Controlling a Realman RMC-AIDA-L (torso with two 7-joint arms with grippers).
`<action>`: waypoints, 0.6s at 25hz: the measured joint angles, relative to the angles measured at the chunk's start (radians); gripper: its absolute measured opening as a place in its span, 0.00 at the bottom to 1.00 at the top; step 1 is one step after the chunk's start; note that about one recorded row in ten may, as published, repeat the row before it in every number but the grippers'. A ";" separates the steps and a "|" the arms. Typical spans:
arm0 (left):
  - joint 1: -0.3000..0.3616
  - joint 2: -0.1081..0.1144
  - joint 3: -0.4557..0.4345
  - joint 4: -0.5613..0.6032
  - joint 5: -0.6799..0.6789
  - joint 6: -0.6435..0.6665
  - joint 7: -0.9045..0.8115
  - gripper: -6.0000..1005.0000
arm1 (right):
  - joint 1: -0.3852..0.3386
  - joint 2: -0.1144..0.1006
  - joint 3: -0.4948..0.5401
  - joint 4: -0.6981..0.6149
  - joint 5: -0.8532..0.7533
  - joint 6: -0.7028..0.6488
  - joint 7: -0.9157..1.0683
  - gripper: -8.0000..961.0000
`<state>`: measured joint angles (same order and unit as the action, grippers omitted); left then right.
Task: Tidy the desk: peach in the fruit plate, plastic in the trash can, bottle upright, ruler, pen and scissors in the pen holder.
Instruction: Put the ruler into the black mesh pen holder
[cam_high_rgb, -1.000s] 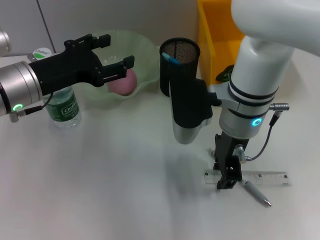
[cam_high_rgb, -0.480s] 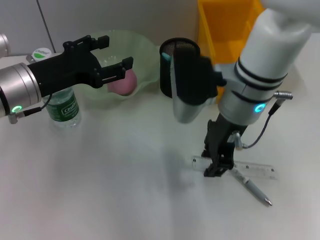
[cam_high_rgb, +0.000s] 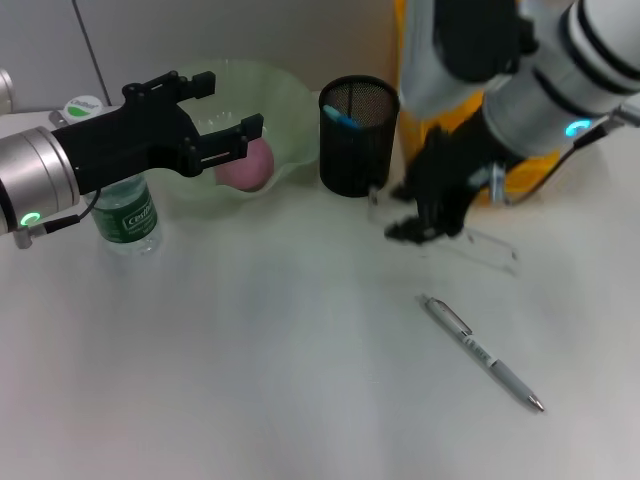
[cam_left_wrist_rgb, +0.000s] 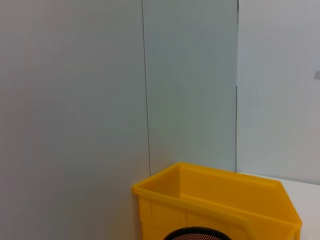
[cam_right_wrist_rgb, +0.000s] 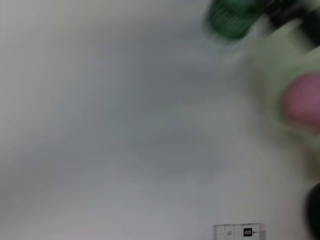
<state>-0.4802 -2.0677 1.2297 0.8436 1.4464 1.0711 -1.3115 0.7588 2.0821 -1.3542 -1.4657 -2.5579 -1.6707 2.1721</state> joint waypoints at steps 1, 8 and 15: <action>0.000 0.000 0.000 0.000 0.000 0.000 0.000 0.80 | -0.016 0.001 0.000 -0.020 0.009 0.036 0.006 0.40; 0.002 0.000 -0.002 0.000 0.001 -0.001 0.001 0.80 | -0.112 0.004 -0.015 -0.044 0.161 0.367 0.018 0.40; 0.004 0.001 -0.004 0.000 0.003 -0.001 0.002 0.80 | -0.190 0.004 -0.076 0.000 0.252 0.675 -0.007 0.40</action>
<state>-0.4767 -2.0663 1.2255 0.8438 1.4491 1.0705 -1.3099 0.5685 2.0859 -1.4304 -1.4657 -2.3063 -0.9961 2.1652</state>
